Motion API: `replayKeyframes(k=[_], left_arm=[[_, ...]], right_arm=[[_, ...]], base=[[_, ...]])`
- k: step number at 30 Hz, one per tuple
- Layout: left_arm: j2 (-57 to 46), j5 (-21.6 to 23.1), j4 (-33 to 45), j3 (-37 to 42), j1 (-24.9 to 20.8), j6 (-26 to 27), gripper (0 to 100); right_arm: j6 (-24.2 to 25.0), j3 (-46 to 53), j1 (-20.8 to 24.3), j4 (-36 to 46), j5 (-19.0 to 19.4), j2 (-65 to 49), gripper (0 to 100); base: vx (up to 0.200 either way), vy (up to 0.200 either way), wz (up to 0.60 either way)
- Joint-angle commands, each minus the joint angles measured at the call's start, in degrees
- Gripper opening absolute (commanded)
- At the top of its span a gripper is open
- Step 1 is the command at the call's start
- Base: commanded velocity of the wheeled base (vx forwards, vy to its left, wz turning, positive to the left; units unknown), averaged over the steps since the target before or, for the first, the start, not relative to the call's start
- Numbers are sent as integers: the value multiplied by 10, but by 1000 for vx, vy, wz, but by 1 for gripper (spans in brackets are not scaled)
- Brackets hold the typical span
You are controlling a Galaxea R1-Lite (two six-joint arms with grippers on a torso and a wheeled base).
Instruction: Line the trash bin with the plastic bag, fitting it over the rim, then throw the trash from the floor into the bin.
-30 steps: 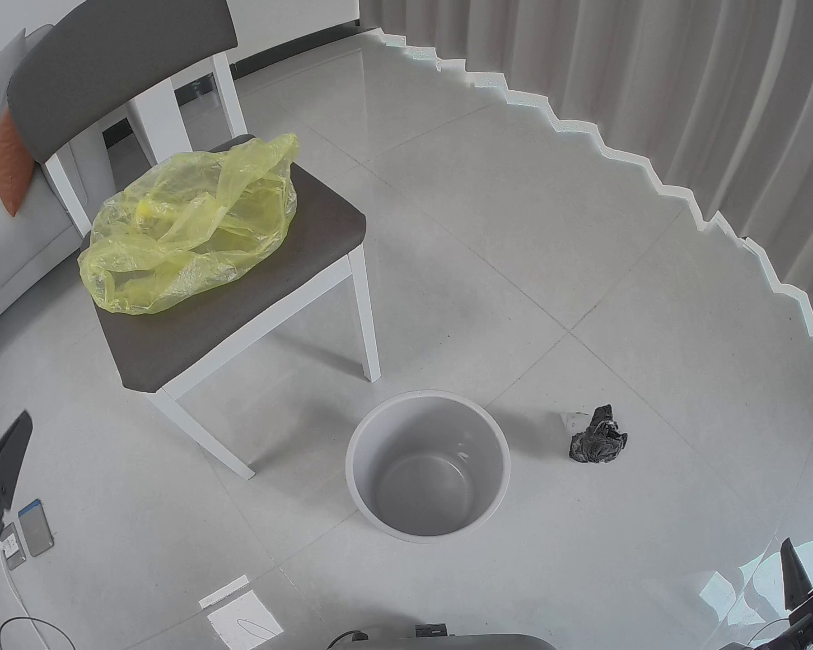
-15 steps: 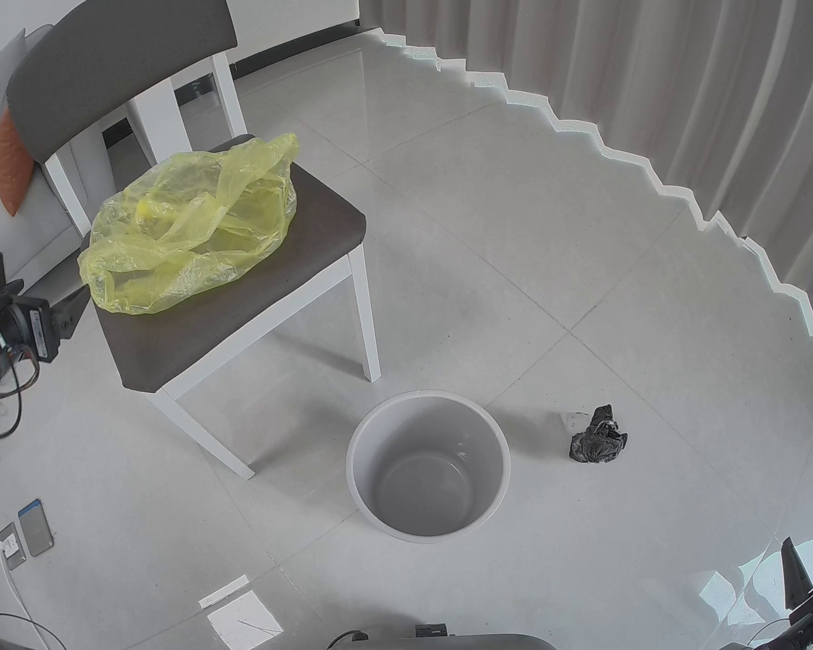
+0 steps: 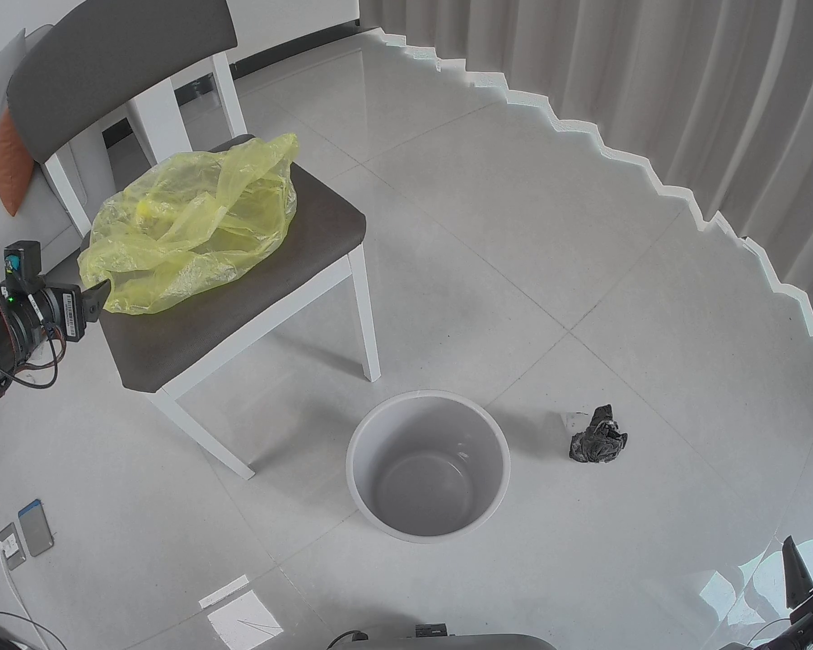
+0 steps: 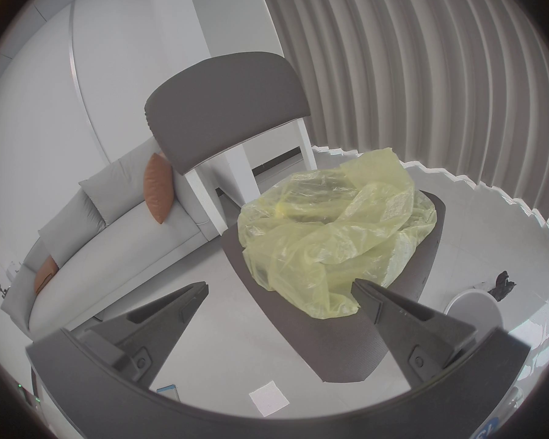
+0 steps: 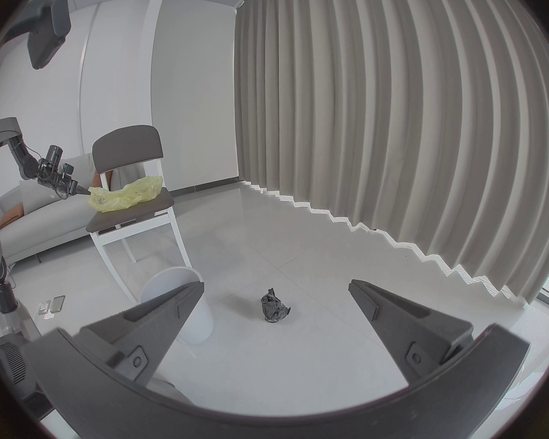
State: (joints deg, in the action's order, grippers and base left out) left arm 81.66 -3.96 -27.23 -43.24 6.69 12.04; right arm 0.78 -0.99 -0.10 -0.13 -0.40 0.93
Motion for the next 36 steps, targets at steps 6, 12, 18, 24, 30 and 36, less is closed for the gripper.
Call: replayKeyframes(k=[6, 12, 18, 24, 30, 36], left_arm=[[31, -2, -3, -5, -8, -1, 100], [74, -1, -8, -46, 1, -4, 100], [126, -10, -9, -91, 0, -11, 100], [154, -21, -30, -99, 2, -34, 100], [148, -18, -37, -95, 6, -40, 100], [154, -14, -37, -96, 3, -59, 0]], right_arm=[[-1, 10, 0, 0, 1, -5, 100], [0, 10, 0, 0, -3, -5, 100], [0, 10, 0, 0, -3, -5, 100], [0, 10, 0, 0, -3, -5, 100], [0, 10, 0, 0, -3, -5, 100], [0, 10, 0, 0, -3, -5, 100]], base=[[0, 0, 0], [0, 0, 0], [0, 0, 0], [0, 0, 0], [0, 0, 0], [0, 0, 0]])
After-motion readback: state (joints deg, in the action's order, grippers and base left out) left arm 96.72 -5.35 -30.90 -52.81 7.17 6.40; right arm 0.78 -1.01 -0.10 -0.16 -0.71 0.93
